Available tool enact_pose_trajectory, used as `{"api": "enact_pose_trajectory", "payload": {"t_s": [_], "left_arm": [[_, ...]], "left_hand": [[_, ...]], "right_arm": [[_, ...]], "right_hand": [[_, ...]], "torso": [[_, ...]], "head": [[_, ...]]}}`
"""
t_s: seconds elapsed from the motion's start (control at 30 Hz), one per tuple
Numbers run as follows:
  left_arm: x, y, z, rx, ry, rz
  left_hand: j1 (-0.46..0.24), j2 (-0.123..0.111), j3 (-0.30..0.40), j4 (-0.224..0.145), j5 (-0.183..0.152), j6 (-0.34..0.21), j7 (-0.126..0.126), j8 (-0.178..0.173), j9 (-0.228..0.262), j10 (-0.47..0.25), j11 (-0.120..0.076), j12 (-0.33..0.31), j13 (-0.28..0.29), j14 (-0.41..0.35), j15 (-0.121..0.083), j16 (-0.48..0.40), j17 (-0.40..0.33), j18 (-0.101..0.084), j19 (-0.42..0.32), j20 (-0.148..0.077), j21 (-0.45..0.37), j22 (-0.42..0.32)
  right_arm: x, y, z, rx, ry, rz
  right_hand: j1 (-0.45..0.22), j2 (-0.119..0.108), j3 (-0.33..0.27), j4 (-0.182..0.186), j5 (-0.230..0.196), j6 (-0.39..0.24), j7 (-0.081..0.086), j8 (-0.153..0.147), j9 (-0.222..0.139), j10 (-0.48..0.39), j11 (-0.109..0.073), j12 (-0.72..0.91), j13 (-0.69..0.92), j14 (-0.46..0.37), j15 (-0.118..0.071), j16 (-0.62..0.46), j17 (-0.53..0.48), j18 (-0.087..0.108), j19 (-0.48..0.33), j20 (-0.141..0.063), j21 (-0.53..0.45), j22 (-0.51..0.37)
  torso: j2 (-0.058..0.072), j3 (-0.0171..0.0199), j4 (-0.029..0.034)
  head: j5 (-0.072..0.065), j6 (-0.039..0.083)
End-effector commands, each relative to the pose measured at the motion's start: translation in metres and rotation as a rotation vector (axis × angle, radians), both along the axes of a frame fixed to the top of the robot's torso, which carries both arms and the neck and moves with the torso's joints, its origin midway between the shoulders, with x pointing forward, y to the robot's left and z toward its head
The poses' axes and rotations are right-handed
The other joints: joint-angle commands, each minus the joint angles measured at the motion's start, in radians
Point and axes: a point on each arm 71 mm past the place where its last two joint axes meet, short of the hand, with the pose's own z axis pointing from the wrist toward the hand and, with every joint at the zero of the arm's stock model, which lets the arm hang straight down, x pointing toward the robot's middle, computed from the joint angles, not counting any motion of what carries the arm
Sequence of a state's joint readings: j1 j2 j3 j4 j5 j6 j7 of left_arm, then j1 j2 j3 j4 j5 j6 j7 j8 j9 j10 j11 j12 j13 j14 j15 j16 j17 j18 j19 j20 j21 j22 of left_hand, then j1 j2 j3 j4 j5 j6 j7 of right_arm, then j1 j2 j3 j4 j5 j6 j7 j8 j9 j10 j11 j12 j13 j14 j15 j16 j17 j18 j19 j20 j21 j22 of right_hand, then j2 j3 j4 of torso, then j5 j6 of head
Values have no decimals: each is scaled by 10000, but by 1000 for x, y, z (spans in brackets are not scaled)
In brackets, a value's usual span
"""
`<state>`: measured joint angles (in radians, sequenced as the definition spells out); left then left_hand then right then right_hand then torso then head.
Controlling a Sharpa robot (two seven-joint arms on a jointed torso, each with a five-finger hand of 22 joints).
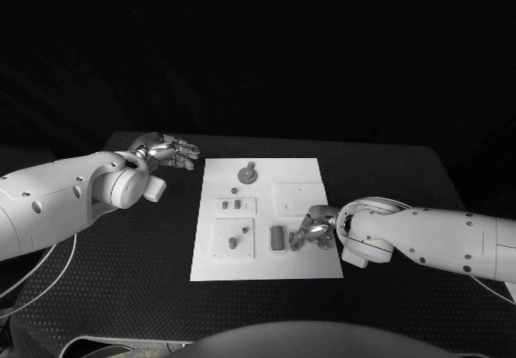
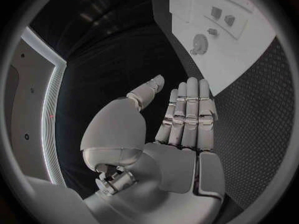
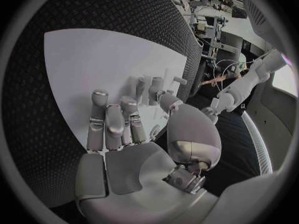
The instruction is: Assemble the parts on the task board
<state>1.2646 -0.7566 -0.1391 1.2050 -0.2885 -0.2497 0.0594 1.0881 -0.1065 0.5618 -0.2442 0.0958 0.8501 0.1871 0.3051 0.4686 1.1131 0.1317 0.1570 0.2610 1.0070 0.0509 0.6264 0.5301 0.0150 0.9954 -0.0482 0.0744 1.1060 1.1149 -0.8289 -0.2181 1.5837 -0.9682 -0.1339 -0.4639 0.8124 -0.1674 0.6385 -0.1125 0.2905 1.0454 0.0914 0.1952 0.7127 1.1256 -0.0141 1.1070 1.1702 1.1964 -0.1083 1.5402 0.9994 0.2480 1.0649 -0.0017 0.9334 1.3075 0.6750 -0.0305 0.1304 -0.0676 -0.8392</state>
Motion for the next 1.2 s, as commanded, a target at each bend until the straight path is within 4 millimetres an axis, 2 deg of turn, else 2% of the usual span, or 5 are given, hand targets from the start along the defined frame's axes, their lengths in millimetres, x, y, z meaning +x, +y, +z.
{"api": "enact_pose_trajectory", "payload": {"t_s": [0.03, 0.33, 0.87, 1.03, 1.2], "left_arm": [[0, -2, 1, -99, 5, -145], [0, -2, 1, -95, 7, -142], [0, -1, 1, -88, 33, -146], [0, -1, 1, -82, 37, -139], [0, -1, 0, -83, 42, -147]], "left_hand": [[-82, -2, 19, 58, -17, -48, -16, 39, -11, -64, -32, 65, -10, 71, 31, -67, 11, -34, -62, 29, -52, -14], [-82, -3, 18, 59, -17, -51, -16, 40, -13, -66, -32, 65, -10, 70, 31, -73, 18, -34, -64, 29, -53, -15], [-79, 5, 22, 61, -15, -52, -16, 43, -15, -67, -32, 67, -11, 72, 31, -81, 28, -33, -64, 29, -52, -14], [-76, 10, 24, 62, -14, -52, -16, 44, -16, -67, -32, 68, -11, 73, 31, -83, 32, -32, -63, 29, -52, -14], [-77, 13, 24, 64, -14, -52, -16, 45, -17, -66, -32, 69, -11, 74, 31, -85, 35, -33, -63, 29, -51, -14]], "right_arm": [[-1, 6, 2, 367, -157, 160], [-1, 4, 2, 273, -215, 467], [-8, 1, -1, -110, 412, 1633], [-6, 1, -1, -210, 266, 1534], [-4, 0, -1, -284, 130, 1285]], "right_hand": [[-8, -89, -1, 96, -43, -3, 45, 45, -18, -44, 2, 7, -17, -20, -43, -53, -3, 138, 51, -6, -42, 147], [138, -111, 35, 50, -49, -6, 39, 55, -20, -43, -4, 18, -16, -11, -51, -48, 4, 138, 56, -31, -37, 157], [826, -654, 70, -300, -52, -87, 77, 63, -34, -138, 35, 13, -17, -212, -15, -87, -183, 137, -11, 1, -75, 164], [947, -624, 74, -328, -54, -59, 72, 90, -23, -146, 33, 24, -12, -201, -10, -76, -146, 138, -14, 13, -73, 169], [964, -350, 11, -259, -58, 24, 43, 158, 5, -110, 2, 56, -10, -102, -22, -41, -27, 138, 16, 29, -52, 174]], "torso": [[2, 3, 3], [1, 2, -3], [3, 8, -1], [2, 6, -1], [2, 6, -1]], "head": [[12, 13], [14, 29], [8, 28], [3, 13], [3, 13]]}}
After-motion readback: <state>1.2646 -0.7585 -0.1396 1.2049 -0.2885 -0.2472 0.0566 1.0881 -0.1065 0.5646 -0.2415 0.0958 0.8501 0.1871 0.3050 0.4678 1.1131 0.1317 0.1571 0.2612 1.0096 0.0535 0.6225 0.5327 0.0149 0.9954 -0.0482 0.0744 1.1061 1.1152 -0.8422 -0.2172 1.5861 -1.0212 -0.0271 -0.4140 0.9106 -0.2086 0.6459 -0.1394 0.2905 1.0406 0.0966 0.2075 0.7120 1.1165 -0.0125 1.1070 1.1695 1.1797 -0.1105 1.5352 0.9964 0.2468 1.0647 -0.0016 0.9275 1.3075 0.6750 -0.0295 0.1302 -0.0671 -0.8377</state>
